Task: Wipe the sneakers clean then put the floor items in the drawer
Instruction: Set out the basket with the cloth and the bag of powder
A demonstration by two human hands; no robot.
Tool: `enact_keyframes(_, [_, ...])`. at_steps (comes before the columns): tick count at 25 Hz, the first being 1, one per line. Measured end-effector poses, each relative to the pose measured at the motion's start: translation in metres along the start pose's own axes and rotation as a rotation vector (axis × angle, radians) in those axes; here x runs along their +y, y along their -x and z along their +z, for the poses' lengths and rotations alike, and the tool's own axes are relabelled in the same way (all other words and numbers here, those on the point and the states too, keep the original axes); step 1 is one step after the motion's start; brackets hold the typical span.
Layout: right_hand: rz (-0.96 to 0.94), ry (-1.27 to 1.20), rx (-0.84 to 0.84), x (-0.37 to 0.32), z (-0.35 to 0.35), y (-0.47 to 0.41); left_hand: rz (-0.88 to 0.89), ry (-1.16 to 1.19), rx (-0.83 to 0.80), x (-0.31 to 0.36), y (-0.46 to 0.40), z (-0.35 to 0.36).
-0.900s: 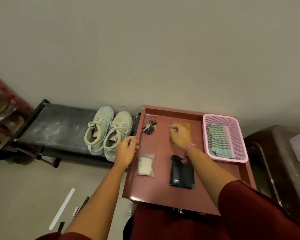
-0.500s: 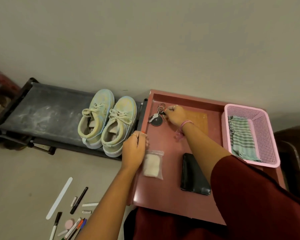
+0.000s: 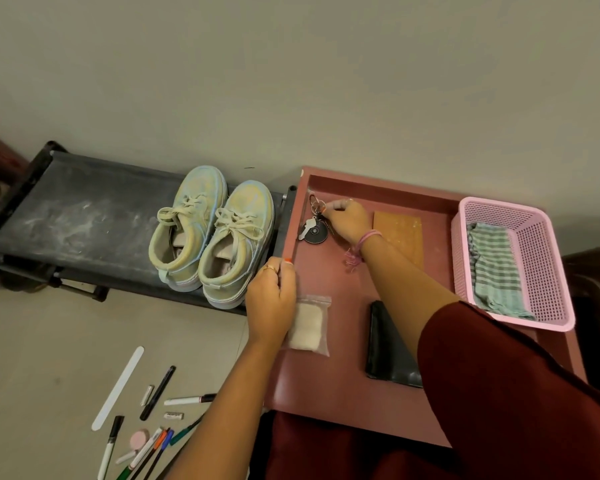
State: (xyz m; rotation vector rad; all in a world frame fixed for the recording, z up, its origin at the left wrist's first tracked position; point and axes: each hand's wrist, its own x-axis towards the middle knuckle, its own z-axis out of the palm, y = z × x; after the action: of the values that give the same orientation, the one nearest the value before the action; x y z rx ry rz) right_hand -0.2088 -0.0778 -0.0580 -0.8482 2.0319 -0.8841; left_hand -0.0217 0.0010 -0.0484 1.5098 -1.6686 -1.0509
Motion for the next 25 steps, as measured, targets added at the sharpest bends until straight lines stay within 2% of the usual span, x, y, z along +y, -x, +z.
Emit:
enact_keyframes(6, [-0.062, -0.270, -0.111, -0.008, -0.013, 0.029, -0.060, 0.039, -0.059, 0.004, 0.001, -0.004])
enact_keyframes(14, [0.034, -0.456, -0.190, -0.038, -0.033, 0.073, -0.128, 0.113, -0.269, 0.020, -0.001, -0.018])
enact_keyframes(19, [0.044, -0.483, -0.247, -0.049, -0.055, 0.110, 0.002, 0.133, -0.227, 0.055, -0.006, -0.026])
enact_keyframes(25, [-0.040, -0.569, -0.334, -0.069, -0.093, 0.165, 0.209, 0.023, -0.358, 0.107, 0.005, -0.043])
